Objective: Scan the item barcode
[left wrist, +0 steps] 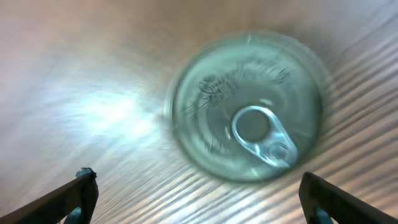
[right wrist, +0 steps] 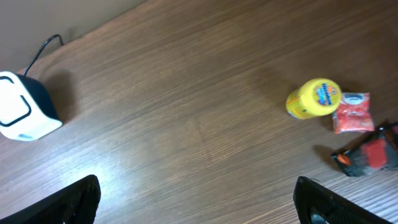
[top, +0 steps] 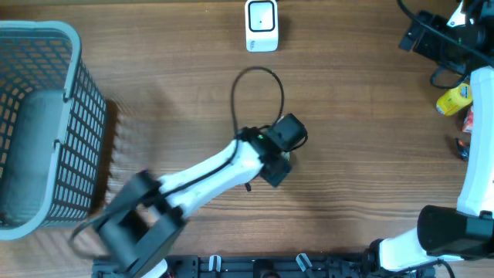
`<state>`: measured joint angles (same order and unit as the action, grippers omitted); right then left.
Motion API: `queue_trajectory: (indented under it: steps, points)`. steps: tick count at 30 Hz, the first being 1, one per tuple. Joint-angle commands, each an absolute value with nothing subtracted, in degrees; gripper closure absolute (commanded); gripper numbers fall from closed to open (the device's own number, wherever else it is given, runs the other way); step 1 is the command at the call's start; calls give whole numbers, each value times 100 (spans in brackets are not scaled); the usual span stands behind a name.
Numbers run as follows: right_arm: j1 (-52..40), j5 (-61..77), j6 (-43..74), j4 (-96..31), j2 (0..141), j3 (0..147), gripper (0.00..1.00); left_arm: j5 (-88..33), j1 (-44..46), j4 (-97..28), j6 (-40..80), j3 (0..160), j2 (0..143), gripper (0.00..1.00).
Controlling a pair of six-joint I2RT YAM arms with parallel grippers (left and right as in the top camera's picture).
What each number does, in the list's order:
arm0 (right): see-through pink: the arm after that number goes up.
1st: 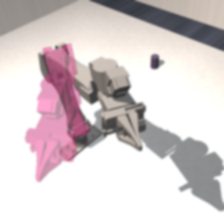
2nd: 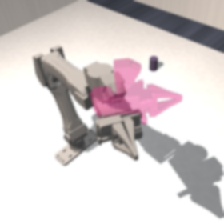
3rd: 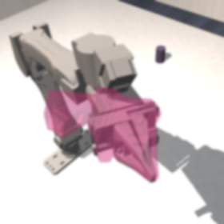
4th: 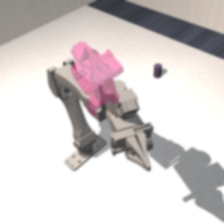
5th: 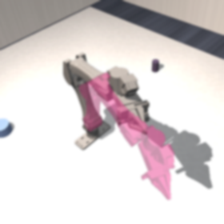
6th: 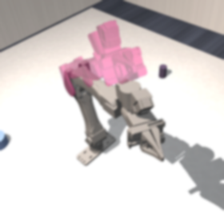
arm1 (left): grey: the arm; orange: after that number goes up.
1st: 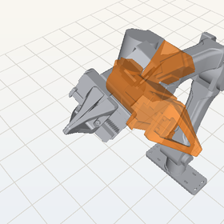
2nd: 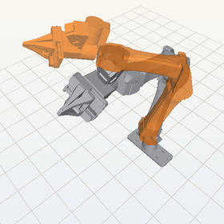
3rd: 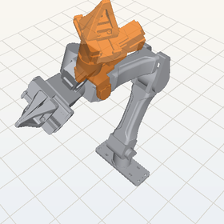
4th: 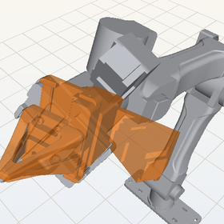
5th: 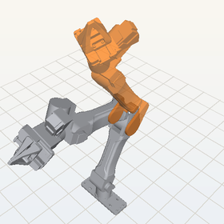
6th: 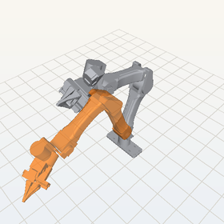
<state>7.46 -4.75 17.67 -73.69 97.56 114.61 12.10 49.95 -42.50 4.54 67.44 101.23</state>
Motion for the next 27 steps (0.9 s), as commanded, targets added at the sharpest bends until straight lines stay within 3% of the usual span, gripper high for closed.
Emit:
queue_trajectory:
  steps: [1,4,8,11,16,20,24,27]
  points:
    - [718,-97,1660,-7365,9841,11393,0,1719,4987,-4233,1782,6753,8936,0]
    - [718,552,1275,-7487,9880,11393,0,2110,4866,-4316,2517,6753,8097,0]
    - [698,567,2067,-8440,10182,11391,0,2165,4628,-4453,2722,6753,7234,0]
    - [447,576,2394,-9218,10687,11382,0,2882,4322,-4663,3242,6753,6685,0]
    - [-311,1942,2692,-8947,11113,11345,0,3275,3712,-4895,3242,6753,5988,0]
    - [-797,1879,2753,-8632,11120,11312,0,3291,2976,-5164,3242,6753,5570,0]
    - [-1476,1798,3586,-9105,11157,11275,0,3288,2292,-5378,3245,6753,5356,0]
    - [-2182,1354,1975,-8958,11227,11275,0,3288,2080,-5415,3242,6753,5369,0]
